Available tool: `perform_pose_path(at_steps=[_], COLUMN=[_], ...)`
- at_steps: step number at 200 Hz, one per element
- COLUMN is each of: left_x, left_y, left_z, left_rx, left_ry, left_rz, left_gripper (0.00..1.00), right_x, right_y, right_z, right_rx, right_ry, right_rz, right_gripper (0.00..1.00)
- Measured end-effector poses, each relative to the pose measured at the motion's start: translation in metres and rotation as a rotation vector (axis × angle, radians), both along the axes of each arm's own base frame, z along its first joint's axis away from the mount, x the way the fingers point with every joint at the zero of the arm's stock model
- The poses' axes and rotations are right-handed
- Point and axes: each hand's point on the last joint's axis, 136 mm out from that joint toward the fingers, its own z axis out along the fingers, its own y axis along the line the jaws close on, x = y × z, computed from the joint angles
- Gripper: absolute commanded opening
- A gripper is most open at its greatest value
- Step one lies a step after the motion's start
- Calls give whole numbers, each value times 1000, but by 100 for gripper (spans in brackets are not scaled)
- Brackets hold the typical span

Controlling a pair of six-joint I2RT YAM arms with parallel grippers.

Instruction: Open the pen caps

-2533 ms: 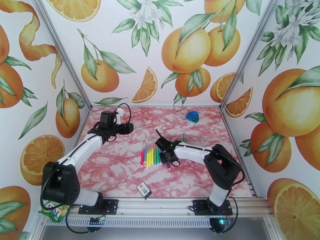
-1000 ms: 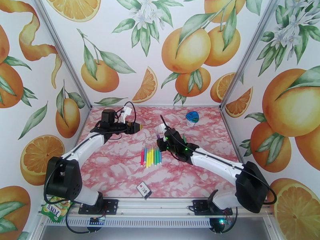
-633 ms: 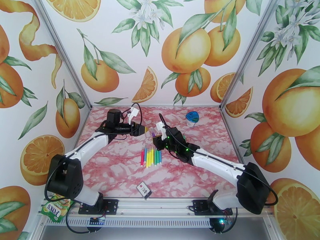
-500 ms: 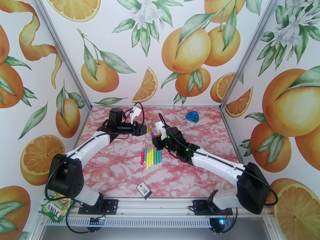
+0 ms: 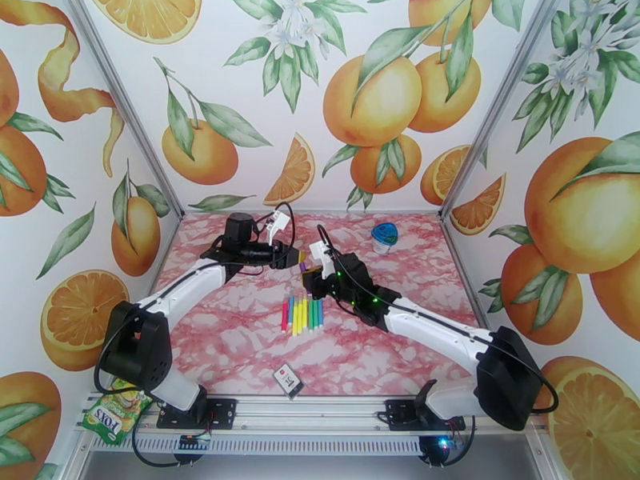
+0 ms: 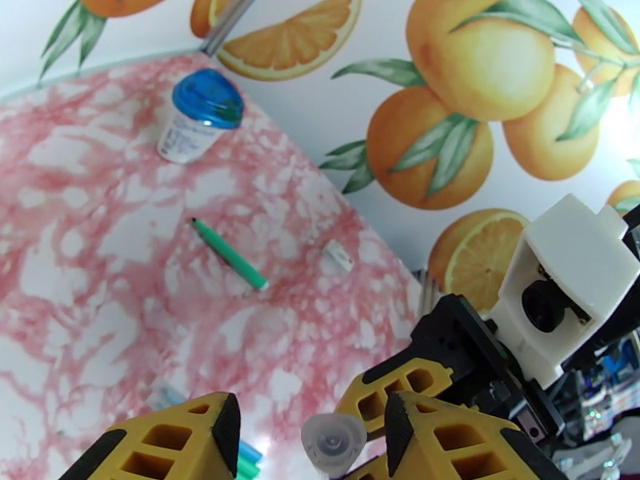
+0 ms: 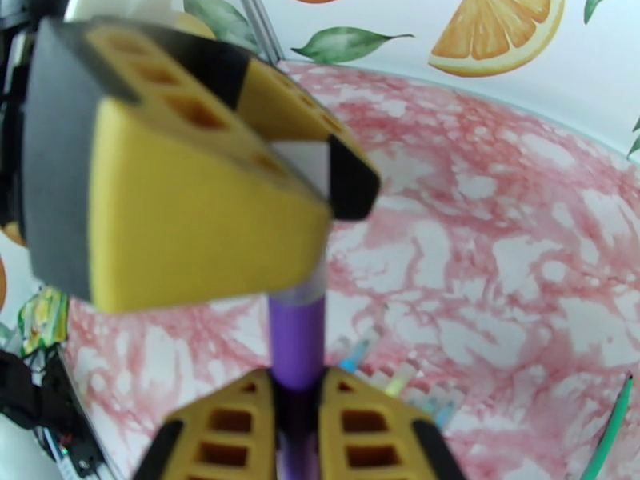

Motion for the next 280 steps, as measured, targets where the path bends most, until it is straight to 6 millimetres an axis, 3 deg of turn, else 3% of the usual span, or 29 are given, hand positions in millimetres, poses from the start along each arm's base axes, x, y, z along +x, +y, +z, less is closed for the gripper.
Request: perform_pose_path(at_steps=[40, 139, 173, 199, 280], left_x=[1, 1, 1, 1, 2], left_y=[-4, -11, -12, -13, -13], left_z=[4, 5, 7, 8, 9], left_rx=[-4, -13, -16, -16, -17], left_ry=[-7, 15, 14, 10, 10], left_rz=[-7, -24, -26, -28, -29], left_gripper=[42, 15, 8, 5, 4], right_x=[-2, -2, -1, -1, 1], right_y=[2, 2, 2, 2, 4], right_z=[0, 1, 2, 2, -2], right_rx=[3, 3, 9, 13, 9], right_ry=[-1, -3, -8, -13, -9], right_rz=[15, 15, 14, 15, 15], right_gripper=[15, 15, 29, 36, 37])
